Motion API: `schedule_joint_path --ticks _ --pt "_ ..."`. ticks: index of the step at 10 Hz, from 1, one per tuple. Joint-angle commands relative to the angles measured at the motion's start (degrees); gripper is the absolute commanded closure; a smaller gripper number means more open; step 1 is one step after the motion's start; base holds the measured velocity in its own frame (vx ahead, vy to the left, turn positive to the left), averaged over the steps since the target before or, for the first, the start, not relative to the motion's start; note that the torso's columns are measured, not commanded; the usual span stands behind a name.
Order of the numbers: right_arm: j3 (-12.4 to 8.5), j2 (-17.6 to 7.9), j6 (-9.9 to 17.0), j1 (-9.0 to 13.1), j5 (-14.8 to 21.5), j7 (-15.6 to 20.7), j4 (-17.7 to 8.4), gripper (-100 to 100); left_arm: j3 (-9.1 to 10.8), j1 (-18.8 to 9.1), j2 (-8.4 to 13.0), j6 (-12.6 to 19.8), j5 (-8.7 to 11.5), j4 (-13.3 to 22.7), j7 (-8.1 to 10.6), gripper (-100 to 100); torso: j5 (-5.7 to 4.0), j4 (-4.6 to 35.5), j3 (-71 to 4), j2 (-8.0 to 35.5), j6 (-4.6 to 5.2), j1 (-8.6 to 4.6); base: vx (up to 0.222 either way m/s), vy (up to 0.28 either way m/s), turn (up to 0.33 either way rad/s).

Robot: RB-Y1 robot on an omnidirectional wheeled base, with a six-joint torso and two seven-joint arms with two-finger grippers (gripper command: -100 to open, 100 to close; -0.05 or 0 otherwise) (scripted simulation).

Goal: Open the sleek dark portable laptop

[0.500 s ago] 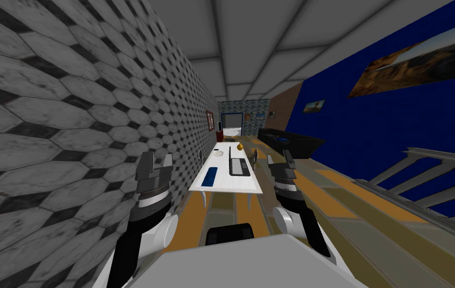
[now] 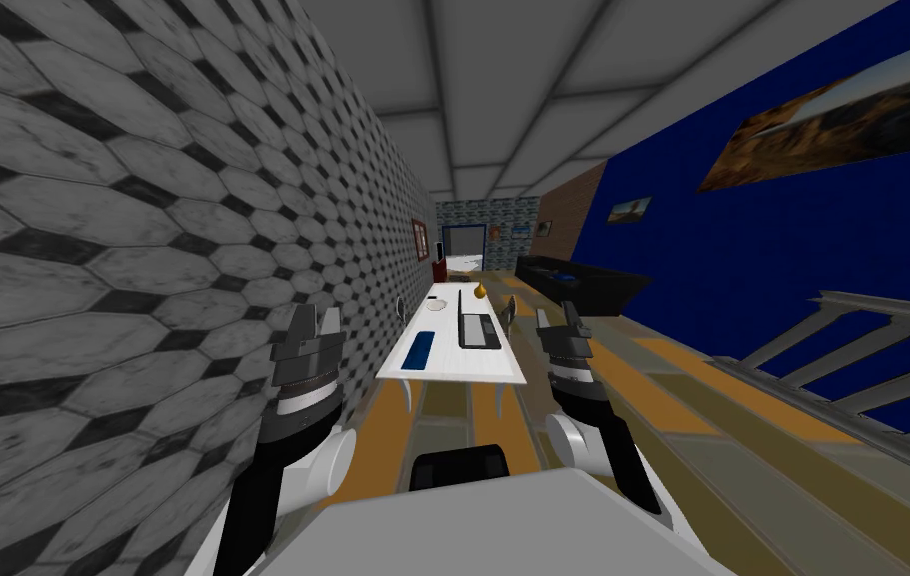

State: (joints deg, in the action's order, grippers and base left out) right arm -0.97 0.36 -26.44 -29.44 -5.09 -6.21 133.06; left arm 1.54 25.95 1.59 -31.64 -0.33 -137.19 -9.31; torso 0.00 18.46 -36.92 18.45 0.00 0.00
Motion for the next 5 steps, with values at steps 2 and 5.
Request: schedule_joint_path --ticks 2,5 --pt "0.0 0.0 0.0 0.0 0.0 0.0 0.0 0 0.00 0.0 0.0 0.0 0.0 0.0 0.00 0 0.00 8.5 -16.9 8.5 0.00 0.00 0.000 0.000 0.000" --pt "-0.2 -1.6 0.3 0.1 0.4 0.4 -0.4 -100 0.00 0.0 0.0 0.0 0.0 0.0 0.00 0 0.00 21.1 -42.3 21.2 0.00 0.00 0.003 0.005 0.007"
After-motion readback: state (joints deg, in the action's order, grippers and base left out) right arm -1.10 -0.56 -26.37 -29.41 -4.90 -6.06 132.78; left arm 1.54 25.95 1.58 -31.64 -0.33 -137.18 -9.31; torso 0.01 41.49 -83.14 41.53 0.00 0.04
